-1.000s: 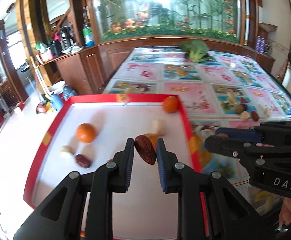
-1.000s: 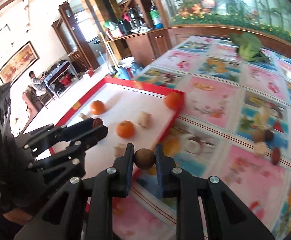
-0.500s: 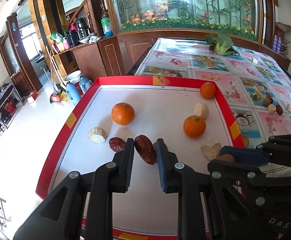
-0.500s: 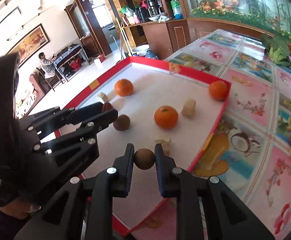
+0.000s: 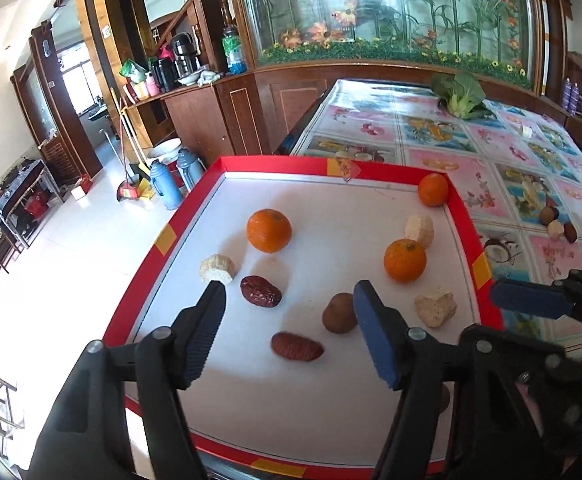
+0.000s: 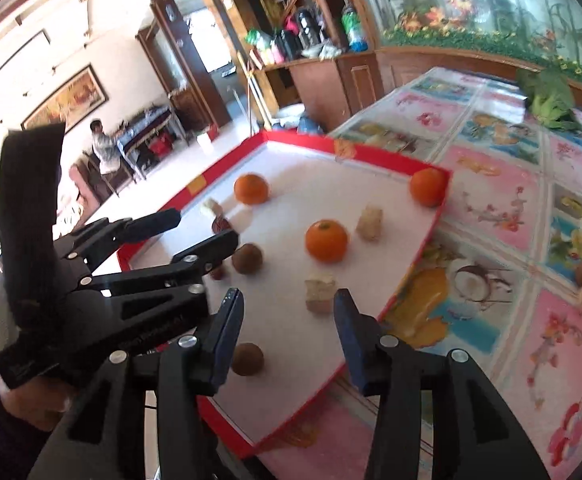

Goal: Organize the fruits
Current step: 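Move both tools back over the items on the tablecloth, then grasp a beige round slice with the left tool while the right tool grasps a red date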

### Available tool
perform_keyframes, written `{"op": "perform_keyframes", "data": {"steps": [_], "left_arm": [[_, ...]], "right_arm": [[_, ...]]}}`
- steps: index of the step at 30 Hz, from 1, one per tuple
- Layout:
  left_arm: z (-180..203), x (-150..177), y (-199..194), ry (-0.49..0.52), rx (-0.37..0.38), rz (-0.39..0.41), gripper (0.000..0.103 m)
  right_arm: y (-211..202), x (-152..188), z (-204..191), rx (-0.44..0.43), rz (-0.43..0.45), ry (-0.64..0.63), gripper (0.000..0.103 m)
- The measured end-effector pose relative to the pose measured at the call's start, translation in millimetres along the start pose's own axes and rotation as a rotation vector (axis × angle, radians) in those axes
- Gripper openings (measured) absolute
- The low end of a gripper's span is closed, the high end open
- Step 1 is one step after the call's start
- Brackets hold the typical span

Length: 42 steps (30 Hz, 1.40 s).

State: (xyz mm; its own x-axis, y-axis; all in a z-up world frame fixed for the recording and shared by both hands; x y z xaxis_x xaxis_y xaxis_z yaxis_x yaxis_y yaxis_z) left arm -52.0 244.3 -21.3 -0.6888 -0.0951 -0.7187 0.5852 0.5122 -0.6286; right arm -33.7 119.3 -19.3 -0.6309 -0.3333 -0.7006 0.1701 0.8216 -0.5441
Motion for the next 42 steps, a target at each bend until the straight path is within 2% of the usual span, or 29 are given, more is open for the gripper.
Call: {"op": "perform_keyframes", "data": {"steps": [5,14,20,24,29,33,39,42], "left_arm": [[21,-8,-20,0.011,0.051,0.029,0.072],[98,-15,-62,0.137,0.186,0.079,0.075],[139,-13,-78,0.203,0.254,0.077,0.075],[156,-12,-82,0.224,0.293,0.059,0.075],[168,-14,-81,0.238,0.314,0.041,0.075],[181,-15,-81,0.255,0.34,0.028,0.075],[219,-19,-77,0.273,0.419,-0.026,0.075],[244,-23,-70,0.273,0.448,-0.053,0.075]], "right_arm": [[-39,5,31,0.055,0.051,0.041,0.046],[-118,25,113,0.225,0.128,0.154,0.046],[-140,31,173,0.368,0.102,0.238,0.046],[-132,29,195,0.383,0.081,0.281,0.046],[-119,27,208,0.399,0.059,0.288,0.034],[-118,24,212,0.426,0.055,0.275,0.017],[-136,27,225,0.337,0.138,0.371,0.016],[-149,25,231,0.337,0.188,0.399,0.016]]}}
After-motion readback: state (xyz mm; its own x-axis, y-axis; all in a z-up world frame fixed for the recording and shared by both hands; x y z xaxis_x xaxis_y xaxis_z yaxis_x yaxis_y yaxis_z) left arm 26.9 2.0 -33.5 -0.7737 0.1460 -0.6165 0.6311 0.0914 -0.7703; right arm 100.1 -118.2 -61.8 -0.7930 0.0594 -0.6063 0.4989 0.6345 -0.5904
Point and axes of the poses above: each gripper's, at about its wrist camera, not at the fingertips, and y roughly the way its jaws point, z to its right, x to its underside, the point moved 10 cm from there along y, roughly the way its jaws point, and after that the axes turned 13 degrees about -x, right-handed, at the moved point
